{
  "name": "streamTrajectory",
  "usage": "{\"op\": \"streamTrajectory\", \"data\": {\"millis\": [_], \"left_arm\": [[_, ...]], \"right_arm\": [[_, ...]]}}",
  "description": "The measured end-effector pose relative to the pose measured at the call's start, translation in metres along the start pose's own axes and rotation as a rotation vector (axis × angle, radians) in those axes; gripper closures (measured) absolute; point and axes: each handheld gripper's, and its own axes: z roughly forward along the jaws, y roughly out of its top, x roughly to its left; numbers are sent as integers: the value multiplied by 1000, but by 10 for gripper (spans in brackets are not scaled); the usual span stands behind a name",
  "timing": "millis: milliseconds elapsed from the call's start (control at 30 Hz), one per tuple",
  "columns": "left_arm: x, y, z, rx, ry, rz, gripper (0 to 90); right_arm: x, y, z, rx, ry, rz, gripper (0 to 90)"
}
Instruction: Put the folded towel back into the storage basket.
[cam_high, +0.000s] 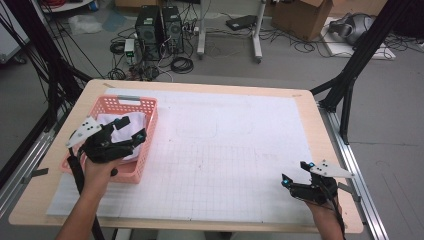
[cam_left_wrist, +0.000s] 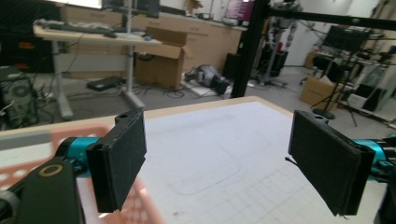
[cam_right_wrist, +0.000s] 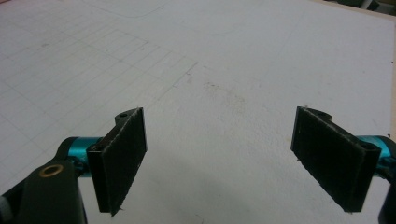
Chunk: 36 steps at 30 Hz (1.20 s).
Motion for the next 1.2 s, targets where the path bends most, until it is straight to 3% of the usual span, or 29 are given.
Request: {"op": "streamTrajectory", "data": {"millis": [300, 500, 933, 1200], "left_arm": [[-40, -22, 22, 43, -85, 21, 203], [-60, -34, 31, 86, -136, 42, 206], [-84, -58, 41, 156, -183, 58, 212], [-84, -64, 44, 177, -184, 58, 213]], "right_arm": [[0, -1, -6, -20, -5, 9, 172], [2, -1, -9, -23, -7, 0, 172], [4, -1, -8, -21, -2, -11, 172], [4, -2, -8, -20, -2, 1, 172]]}}
